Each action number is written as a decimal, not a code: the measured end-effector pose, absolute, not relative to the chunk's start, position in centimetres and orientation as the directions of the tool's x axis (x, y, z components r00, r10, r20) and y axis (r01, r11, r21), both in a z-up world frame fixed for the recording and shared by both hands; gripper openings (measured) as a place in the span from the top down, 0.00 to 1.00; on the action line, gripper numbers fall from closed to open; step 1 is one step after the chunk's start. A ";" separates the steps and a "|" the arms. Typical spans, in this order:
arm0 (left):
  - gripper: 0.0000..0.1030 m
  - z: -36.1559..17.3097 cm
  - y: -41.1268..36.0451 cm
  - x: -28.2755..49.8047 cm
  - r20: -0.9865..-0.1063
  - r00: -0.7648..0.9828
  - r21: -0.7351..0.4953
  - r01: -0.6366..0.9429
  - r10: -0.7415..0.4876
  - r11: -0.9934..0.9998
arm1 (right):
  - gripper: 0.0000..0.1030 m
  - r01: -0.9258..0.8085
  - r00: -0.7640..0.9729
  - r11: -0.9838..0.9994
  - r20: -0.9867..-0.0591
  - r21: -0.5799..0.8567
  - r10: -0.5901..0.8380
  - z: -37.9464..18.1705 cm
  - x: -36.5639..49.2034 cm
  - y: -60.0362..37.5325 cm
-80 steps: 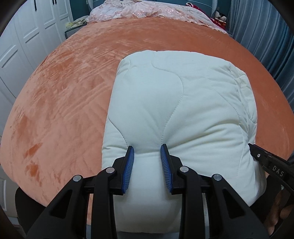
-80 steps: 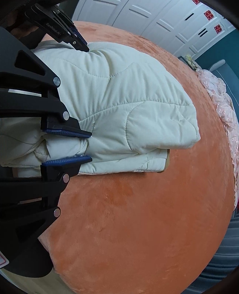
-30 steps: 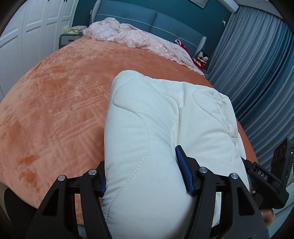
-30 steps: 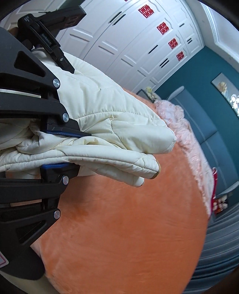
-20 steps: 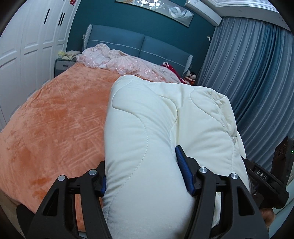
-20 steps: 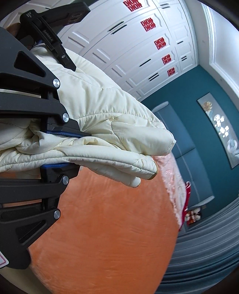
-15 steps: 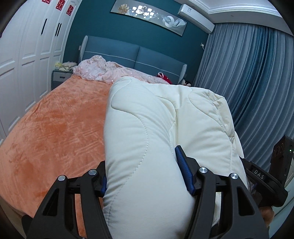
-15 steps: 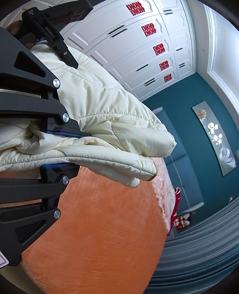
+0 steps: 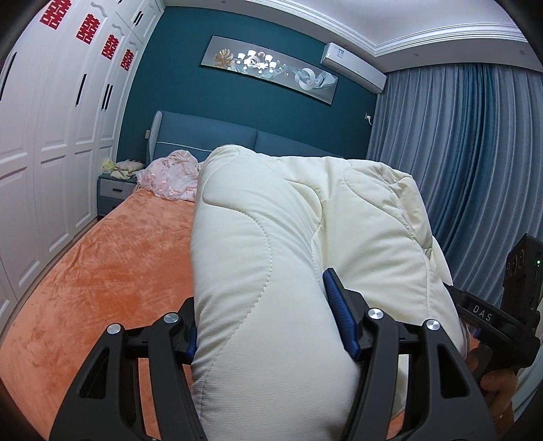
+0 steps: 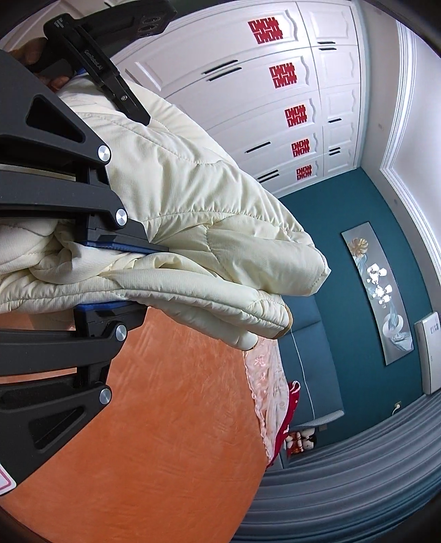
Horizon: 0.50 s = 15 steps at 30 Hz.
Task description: Fold large clothes
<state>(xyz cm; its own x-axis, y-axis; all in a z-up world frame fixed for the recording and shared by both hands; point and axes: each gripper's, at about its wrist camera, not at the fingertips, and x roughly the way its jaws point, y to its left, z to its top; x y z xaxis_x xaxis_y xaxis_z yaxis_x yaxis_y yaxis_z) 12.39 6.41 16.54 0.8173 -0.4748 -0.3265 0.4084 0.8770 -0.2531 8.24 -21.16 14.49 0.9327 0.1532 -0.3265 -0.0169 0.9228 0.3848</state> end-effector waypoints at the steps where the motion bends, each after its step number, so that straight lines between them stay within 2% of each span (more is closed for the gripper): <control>1: 0.43 16.2 6.8 13.3 -0.325 0.819 -0.255 0.406 -0.473 0.878 | 0.79 -0.020 0.932 0.923 -0.328 0.383 0.157 14.3 9.0 -20.9; 9: 0.43 10.7 9.0 19.9 -0.361 0.812 -0.292 0.368 -0.458 0.883 | 0.79 -0.032 0.905 0.928 -0.384 0.372 0.185 9.7 16.6 -19.4; 15: 0.43 3.6 9.6 24.7 -0.461 0.766 -0.326 0.324 -0.449 0.888 | 0.79 0.010 0.854 0.928 -0.486 0.372 0.186 3.2 21.4 -18.7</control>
